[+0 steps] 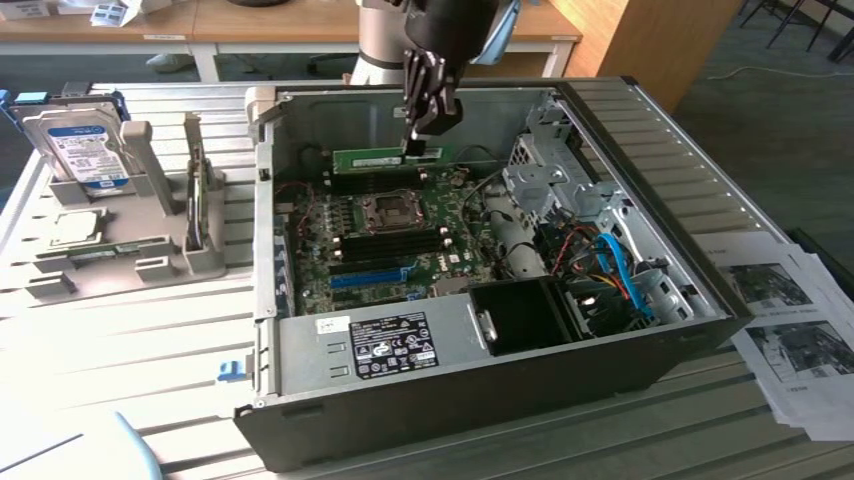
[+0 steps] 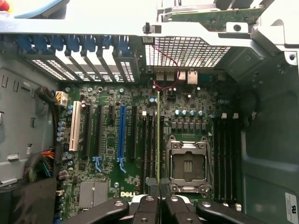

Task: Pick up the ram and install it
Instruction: 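Insert the ram into the slot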

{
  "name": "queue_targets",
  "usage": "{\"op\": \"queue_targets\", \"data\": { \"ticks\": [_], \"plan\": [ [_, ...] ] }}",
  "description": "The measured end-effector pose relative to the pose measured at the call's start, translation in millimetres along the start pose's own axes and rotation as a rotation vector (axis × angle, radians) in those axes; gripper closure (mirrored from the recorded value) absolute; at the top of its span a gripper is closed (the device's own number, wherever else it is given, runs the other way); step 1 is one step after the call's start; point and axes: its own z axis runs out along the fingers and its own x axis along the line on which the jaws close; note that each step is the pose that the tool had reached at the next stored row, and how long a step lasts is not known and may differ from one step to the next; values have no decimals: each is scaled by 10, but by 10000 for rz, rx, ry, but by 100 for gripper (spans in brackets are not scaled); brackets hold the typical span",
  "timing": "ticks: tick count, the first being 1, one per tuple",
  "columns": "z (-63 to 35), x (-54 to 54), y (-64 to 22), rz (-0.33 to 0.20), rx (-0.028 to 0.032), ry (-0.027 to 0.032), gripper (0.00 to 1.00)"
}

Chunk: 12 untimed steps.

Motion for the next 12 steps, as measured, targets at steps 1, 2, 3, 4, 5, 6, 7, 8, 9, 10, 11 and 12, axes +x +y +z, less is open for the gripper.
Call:
{"op": "queue_targets", "data": {
  "ticks": [1,2,3,4,5,6,7,8,9,10,11,12],
  "plan": [
    [10,0,-2,0,0,0,89],
    [21,-1,-3,0,0,-1,89],
    [31,-1,-5,-1,0,-1,89],
    [41,-1,-6,0,0,-1,89],
    [52,-1,-8,-1,0,0,89],
    [64,-1,-10,0,1,0,89],
    [76,-2,-12,-1,0,0,89],
    [88,-2,-14,-1,1,-1,89],
    [100,-2,-16,0,1,0,89],
    [112,-2,-17,0,0,0,89],
    [125,-3,-19,0,0,0,89],
    [138,-3,-22,0,0,0,89]
  ]
}}
